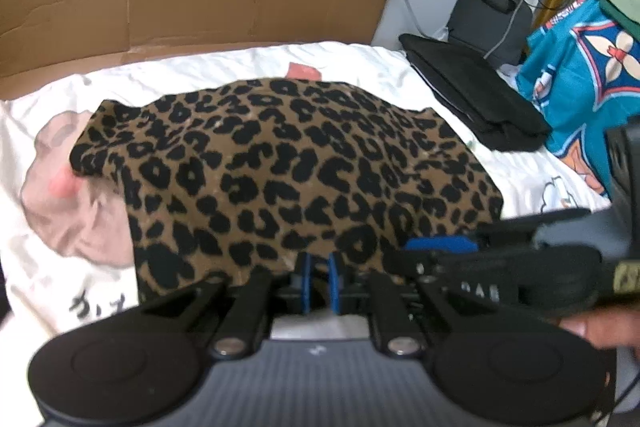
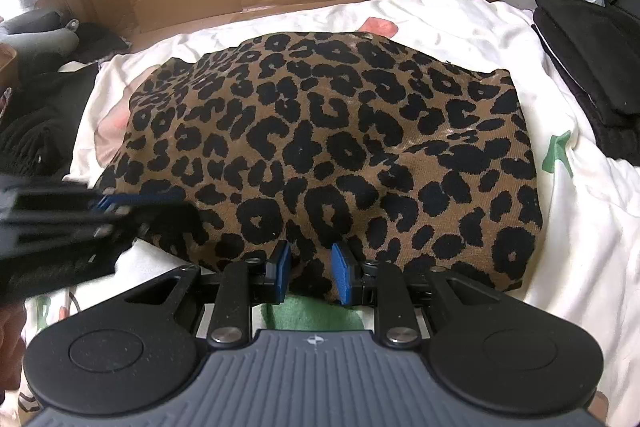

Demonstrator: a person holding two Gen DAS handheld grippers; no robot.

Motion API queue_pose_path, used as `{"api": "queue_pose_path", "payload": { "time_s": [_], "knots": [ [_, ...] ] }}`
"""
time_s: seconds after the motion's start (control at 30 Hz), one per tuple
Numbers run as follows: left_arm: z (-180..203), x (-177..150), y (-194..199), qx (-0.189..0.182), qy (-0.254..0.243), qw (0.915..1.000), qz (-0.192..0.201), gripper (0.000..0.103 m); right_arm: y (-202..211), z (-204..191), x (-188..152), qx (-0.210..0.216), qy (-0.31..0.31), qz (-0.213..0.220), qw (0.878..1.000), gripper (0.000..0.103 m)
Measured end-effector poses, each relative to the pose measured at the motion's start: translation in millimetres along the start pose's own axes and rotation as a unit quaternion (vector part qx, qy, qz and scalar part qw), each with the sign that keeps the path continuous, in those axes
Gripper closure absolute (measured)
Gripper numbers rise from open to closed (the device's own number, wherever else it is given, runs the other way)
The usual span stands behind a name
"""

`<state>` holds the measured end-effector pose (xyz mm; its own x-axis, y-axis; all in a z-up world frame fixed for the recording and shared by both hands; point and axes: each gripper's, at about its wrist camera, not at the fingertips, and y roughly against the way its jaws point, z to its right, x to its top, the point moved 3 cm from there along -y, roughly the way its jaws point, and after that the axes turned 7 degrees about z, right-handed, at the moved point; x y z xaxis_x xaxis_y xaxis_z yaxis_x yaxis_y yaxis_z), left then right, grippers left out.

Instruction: Fold clothes

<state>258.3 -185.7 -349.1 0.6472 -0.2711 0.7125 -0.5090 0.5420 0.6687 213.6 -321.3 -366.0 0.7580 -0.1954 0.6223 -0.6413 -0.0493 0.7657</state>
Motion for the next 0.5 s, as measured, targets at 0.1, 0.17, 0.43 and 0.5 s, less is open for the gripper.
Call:
{"api": "queue_pose_path", "payload": {
  "time_s": [0.1, 0.17, 0.43, 0.5],
  "knots": [
    [-6.1, -7.6, 0.1, 0.020, -0.001, 0.9998, -0.001, 0.092, 0.1, 0.4, 0.5, 0.000, 0.000, -0.002, 1.000, 0.074],
    [-13.7, -9.7, -1.4, 0.022, 0.008, 0.9997, -0.006, 0.093, 0.4, 2.4, 1.6, -0.001, -0.009, -0.003, 1.000, 0.077],
    [-43.3, -14.0, 5.1, 0.050, -0.001, 0.9987, -0.010, 0.100, -1.6, 5.4, 4.5, -0.004, -0.017, -0.007, 1.000, 0.082],
    [-52.2, -16.0, 8.2, 0.066, 0.001, 0.9978, -0.011, 0.100, -2.1, 5.4, 5.0, -0.004, -0.016, -0.007, 1.000, 0.082]
  ]
}}
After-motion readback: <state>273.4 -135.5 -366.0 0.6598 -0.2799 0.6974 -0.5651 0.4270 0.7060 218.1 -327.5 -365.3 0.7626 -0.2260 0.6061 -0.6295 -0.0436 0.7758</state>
